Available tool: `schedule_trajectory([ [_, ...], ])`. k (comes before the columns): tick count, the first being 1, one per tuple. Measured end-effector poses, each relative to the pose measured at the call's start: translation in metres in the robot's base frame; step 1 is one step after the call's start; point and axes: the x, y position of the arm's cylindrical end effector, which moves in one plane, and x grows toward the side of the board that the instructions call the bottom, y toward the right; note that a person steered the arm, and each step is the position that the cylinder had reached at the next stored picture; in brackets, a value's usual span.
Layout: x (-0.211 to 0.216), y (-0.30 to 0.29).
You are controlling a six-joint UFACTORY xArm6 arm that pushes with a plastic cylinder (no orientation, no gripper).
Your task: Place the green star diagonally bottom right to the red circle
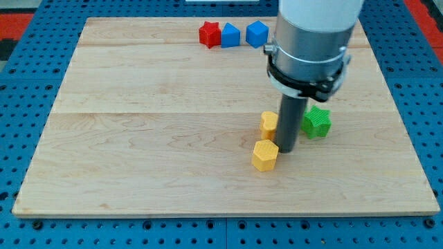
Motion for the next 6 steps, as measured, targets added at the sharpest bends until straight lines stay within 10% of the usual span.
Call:
schedule_trajectory([
  [6,-0.181,0.033],
])
